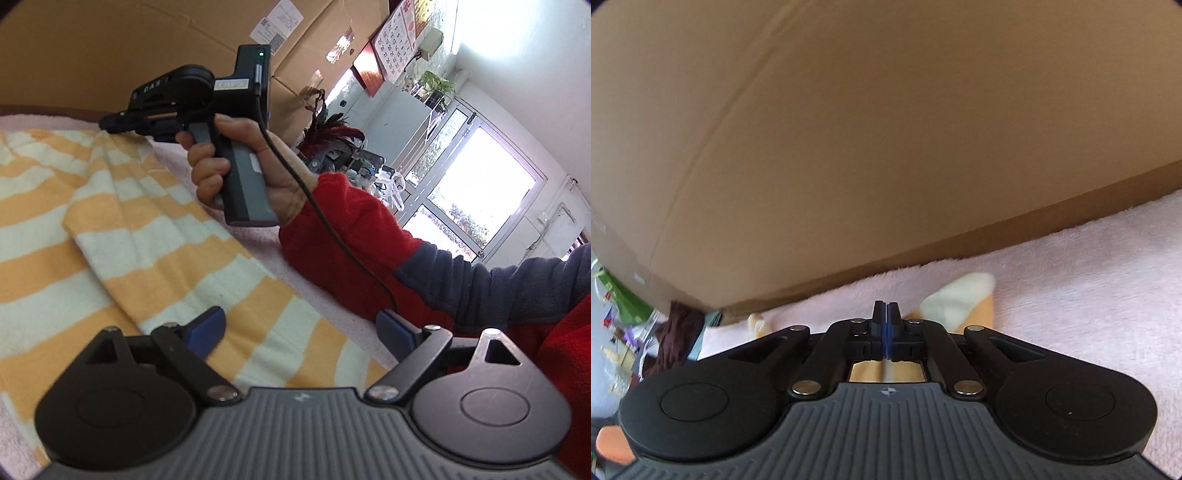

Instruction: Fold clothes

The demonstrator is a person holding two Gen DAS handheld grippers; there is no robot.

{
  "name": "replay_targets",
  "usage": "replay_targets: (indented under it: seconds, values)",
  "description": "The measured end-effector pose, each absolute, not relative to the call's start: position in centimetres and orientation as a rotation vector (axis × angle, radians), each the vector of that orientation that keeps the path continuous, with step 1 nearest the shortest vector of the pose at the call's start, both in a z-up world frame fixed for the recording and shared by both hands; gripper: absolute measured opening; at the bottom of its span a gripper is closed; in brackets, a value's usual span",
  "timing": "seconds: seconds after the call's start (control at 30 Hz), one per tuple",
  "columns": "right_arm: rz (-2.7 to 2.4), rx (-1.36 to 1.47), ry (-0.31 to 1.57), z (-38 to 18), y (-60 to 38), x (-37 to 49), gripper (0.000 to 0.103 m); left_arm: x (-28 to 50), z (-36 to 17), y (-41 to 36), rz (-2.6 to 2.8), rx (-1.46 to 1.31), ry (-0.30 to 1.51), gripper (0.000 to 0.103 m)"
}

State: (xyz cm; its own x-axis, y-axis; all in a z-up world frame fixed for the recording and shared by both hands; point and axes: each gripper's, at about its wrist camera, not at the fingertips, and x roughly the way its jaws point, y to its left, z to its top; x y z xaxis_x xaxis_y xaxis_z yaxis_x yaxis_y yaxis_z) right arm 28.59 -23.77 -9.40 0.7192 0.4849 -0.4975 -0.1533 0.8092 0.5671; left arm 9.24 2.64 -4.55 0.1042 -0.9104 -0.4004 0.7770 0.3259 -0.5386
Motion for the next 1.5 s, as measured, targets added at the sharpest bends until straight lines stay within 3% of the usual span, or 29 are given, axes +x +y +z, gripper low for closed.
replay_targets:
  seconds: [0.07, 0.1, 0.17, 0.2, 0.23, 0.27, 0.3, 0.47, 0.5, 0.6, 0.63, 0.73, 0.8, 0.83, 0.9, 0.93, 1.07, 1.1, 1.2, 1.3, 1.5]
  values:
    - [0.294, 0.452, 0.642, -8.4, -24.1, 27.5, 0.001, 9.3, -4.5, 2.5, -1.261, -0.213, 0.762, 0.091]
    - [0.309, 0.463, 0.631, -7.7, -24.4, 26.8, 0.009, 9.3, -4.5, 2.5, -1.262, -0.215, 0.763, 0.091]
    - [0.492, 0.516, 0.633, -6.3, -24.4, 25.0, 0.010, 9.6, -4.6, 2.7, -1.265, -0.219, 0.765, 0.091]
    - [0.604, 0.535, 0.646, -5.7, -24.1, 24.1, 0.015, 9.6, -4.6, 2.6, -1.266, -0.221, 0.765, 0.091]
    - [0.692, 0.530, 0.698, -5.6, -23.3, 23.2, 0.028, 9.7, -4.7, 2.9, -1.267, -0.222, 0.766, 0.091]
    - [0.774, 0.519, 0.750, -5.5, -22.5, 22.2, 0.035, 9.7, -4.7, 2.9, -1.267, -0.222, 0.766, 0.091]
    - [0.817, 0.477, 0.806, -5.7, -21.5, 21.4, 0.038, 9.7, -4.7, 2.9, -1.268, -0.222, 0.766, 0.091]
    - [0.608, 0.356, 0.744, -7.9, -21.6, 20.4, 0.024, 9.8, -4.6, 2.7, -1.272, -0.229, 0.767, 0.092]
    - [0.534, 0.379, 0.718, -8.7, -22.3, 21.1, 0.000, 9.8, -4.6, 2.6, -1.272, -0.232, 0.768, 0.092]
    - [0.512, 0.600, 0.713, -10.2, -24.9, 22.1, 0.000, 9.8, -4.5, 2.7, -1.274, -0.240, 0.765, 0.092]
    - [0.513, 0.665, 0.711, -10.5, -25.6, 22.2, 0.011, 9.9, -4.5, 2.9, -1.275, -0.246, 0.763, 0.092]
    - [0.674, 0.689, 0.710, -9.9, -25.5, 21.5, 0.013, 9.9, -4.6, 3.4, -1.278, -0.265, 0.756, 0.086]
    - [0.723, 0.701, 0.748, -10.4, -24.7, 21.4, 0.026, 10.0, -3.8, 3.6, -1.275, -0.281, 0.733, 0.082]
    - [0.682, 0.673, 0.753, -10.6, -24.6, 21.6, 0.024, 10.2, -3.3, 3.5, -1.259, -0.275, 0.717, 0.081]
    - [0.602, 0.635, 0.745, -10.9, -24.8, 21.8, 0.004, 11.0, -2.0, 3.1, -1.181, -0.215, 0.687, 0.081]
    - [0.565, 0.634, 0.732, -10.8, -25.5, 22.3, 0.001, 11.8, -1.8, 2.9, -1.148, -0.199, 0.682, 0.079]
    - [0.544, 0.726, 0.747, -11.5, -27.1, 23.6, 0.000, 16.1, -3.4, 2.6, -1.065, -0.267, 0.756, 0.066]
    - [0.544, 0.734, 0.750, -11.6, -27.1, 23.8, 0.000, 17.0, -4.3, 2.7, -1.055, -0.301, 0.788, 0.058]
    - [0.536, 0.707, 0.726, -11.0, -27.0, 23.6, 0.000, 17.0, -5.1, 4.2, -1.052, -0.373, 0.777, 0.064]
    - [0.507, 0.673, 0.650, -10.0, -26.8, 23.3, 0.017, 16.5, -5.2, 4.5, -1.028, -0.349, 0.757, 0.066]
    - [0.478, 0.727, 0.645, -10.5, -27.1, 23.8, 0.023, 16.5, -4.9, 5.5, -1.012, -0.378, 0.734, 0.070]
